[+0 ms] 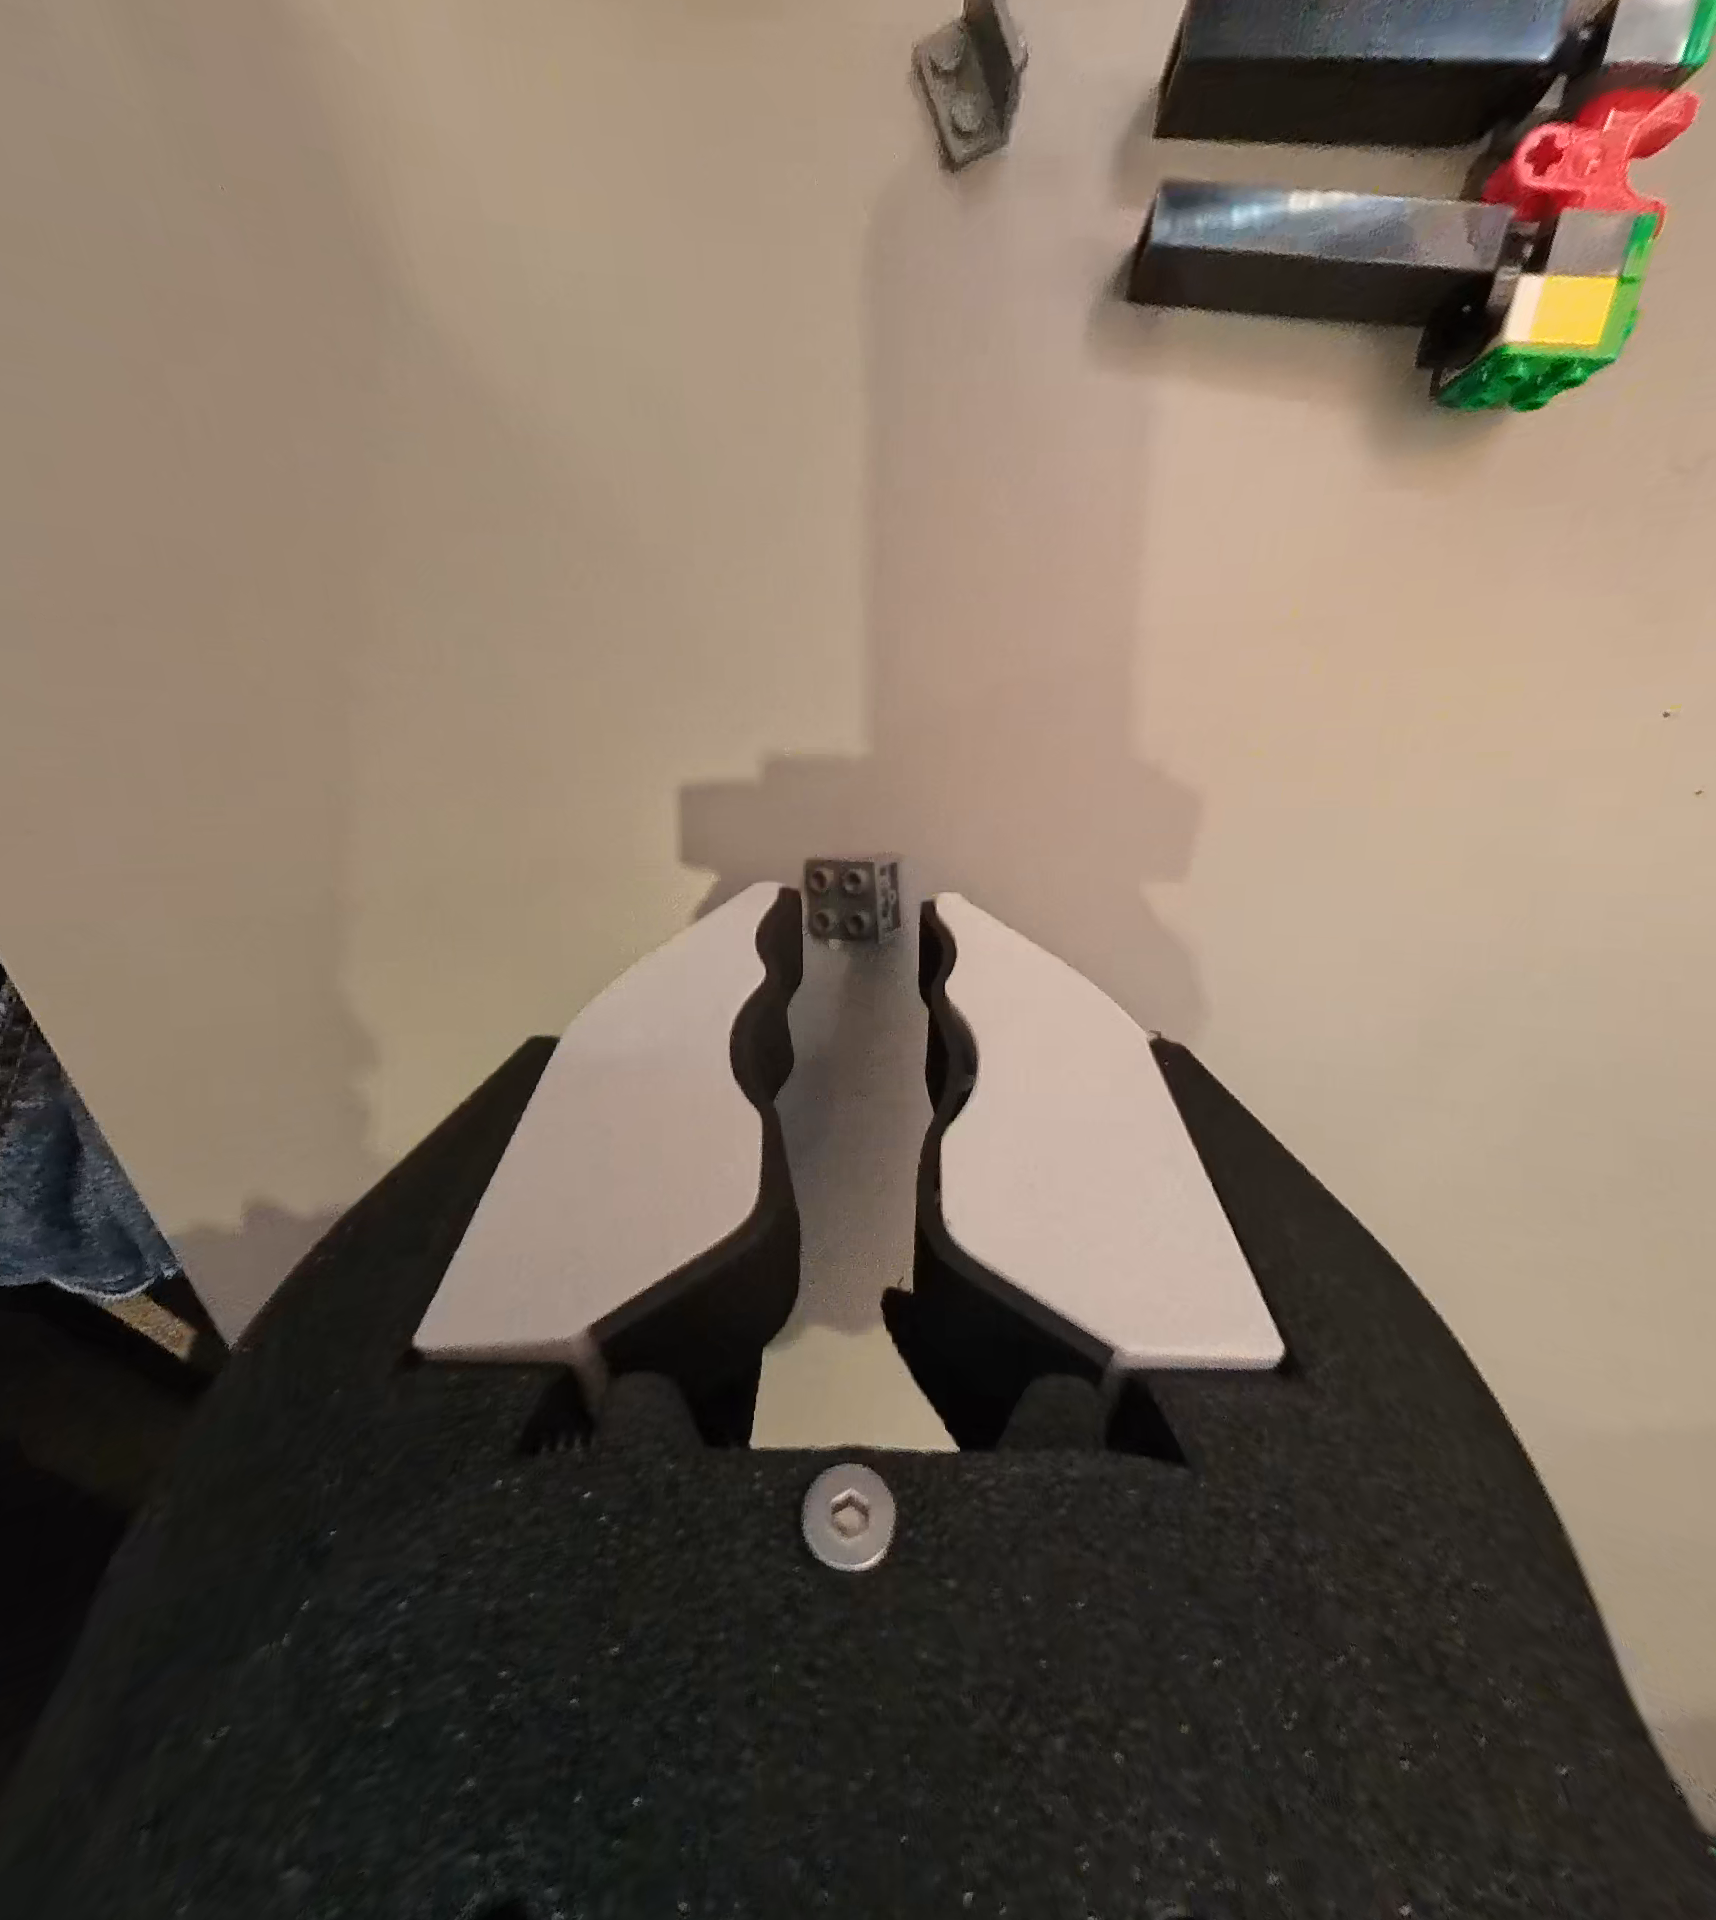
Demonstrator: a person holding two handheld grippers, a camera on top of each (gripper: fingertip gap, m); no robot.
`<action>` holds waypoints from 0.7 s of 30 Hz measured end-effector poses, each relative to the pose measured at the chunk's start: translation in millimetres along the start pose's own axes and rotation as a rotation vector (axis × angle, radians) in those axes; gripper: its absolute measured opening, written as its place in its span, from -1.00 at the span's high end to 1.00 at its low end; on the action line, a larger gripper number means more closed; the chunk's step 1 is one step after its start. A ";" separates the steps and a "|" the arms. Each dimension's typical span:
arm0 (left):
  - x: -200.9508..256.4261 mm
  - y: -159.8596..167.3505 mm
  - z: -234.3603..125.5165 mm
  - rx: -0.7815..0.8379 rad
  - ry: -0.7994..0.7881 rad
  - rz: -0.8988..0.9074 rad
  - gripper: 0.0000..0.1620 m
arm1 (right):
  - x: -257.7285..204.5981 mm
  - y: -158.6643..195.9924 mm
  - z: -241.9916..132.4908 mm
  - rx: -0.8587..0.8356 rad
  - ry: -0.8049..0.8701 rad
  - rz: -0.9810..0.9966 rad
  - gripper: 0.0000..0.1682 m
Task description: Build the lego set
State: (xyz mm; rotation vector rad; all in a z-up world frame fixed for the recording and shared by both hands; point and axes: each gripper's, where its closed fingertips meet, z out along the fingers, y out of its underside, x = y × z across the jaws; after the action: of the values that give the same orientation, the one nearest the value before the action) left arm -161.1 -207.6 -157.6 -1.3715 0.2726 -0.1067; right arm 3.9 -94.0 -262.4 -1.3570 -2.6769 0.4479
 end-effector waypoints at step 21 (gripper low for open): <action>1.6 1.0 1.0 -0.006 0.012 -0.002 0.87 | -1.1 2.0 11.0 -0.045 -0.020 -0.011 0.81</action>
State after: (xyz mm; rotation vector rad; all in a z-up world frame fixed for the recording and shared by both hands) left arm -159.4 -206.9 -158.6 -1.3775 0.2824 -0.1157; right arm 3.6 -96.1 -273.4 -1.3556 -2.7251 0.4049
